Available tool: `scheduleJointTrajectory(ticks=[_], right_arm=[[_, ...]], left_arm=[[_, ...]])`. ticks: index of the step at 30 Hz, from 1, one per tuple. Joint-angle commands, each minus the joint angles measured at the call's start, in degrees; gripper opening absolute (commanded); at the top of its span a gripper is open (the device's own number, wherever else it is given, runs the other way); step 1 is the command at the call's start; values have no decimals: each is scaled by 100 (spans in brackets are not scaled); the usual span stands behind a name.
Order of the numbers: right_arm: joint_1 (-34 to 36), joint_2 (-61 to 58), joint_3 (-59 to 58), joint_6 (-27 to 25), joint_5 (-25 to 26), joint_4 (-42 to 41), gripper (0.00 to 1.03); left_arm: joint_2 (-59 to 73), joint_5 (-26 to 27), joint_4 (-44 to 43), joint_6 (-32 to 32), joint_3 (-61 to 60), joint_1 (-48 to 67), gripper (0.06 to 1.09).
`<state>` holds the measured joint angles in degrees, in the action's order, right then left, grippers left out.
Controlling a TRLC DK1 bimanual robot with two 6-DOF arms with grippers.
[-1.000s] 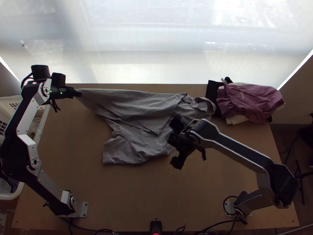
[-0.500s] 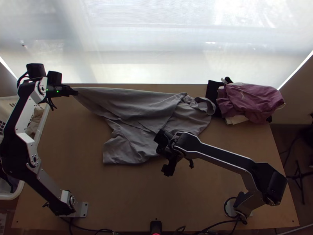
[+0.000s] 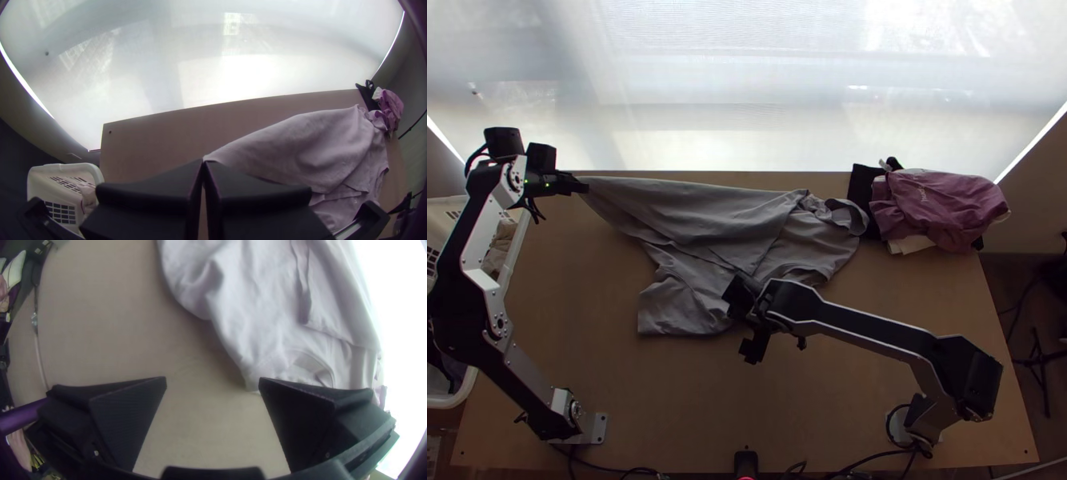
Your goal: Fold the t-shirt
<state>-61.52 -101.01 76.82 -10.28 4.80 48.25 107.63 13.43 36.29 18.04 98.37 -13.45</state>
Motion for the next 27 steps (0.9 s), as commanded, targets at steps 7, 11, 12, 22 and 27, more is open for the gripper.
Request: scheduleJointTrajectory(ticks=[7, 11, 12, 22, 27], right_arm=[[-475, -490, 325, -18, 672, -703, 94], [-510, -586, 352, -18, 680, -835, 92], [-537, -604, 360, -26, 680, -870, 90], [-546, -850, -9, -281, 856, -1441, 74], [-493, -912, -70, -404, 926, -1775, 64]], left_arm=[[56, -7, 53, 6, 130, 27, 16], [73, -7, 88, 6, 165, 27, 16], [73, -7, 88, 6, 165, 27, 16], [144, -7, 88, 41, 192, 36, 16], [161, -7, 88, 50, 200, 36, 16]])
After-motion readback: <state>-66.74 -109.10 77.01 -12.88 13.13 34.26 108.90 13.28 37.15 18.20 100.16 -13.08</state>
